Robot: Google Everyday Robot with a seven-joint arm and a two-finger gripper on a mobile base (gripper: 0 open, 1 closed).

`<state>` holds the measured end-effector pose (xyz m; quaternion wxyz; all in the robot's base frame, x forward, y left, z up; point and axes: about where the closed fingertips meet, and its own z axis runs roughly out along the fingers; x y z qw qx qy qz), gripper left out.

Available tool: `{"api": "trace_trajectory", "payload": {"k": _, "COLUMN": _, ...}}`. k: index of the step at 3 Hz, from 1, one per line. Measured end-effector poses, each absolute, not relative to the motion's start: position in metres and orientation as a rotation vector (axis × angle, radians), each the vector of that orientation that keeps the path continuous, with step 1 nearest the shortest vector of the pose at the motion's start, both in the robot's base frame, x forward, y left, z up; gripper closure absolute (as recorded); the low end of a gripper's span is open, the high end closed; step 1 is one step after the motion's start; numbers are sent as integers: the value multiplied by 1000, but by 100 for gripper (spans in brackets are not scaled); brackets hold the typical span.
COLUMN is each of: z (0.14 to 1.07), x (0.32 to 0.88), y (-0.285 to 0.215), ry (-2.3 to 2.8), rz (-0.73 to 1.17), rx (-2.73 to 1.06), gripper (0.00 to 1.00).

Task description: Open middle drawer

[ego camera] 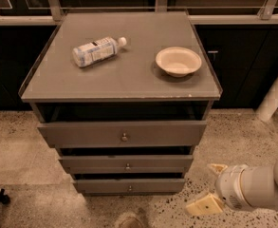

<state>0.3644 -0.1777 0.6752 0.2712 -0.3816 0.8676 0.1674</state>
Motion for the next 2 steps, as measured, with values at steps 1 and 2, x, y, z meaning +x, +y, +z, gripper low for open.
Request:
{"api": "trace_trajectory", "payload": {"k": 1, "z": 677, "x": 365, "y": -178, "ry": 2334, "rz": 447, "rx": -1028, "gripper": 42}}
{"api": "trace_trajectory", "payload": {"k": 2, "z": 677, "x": 365, "y": -178, "ry": 2334, "rz": 447, "rx": -1028, "gripper": 64}}
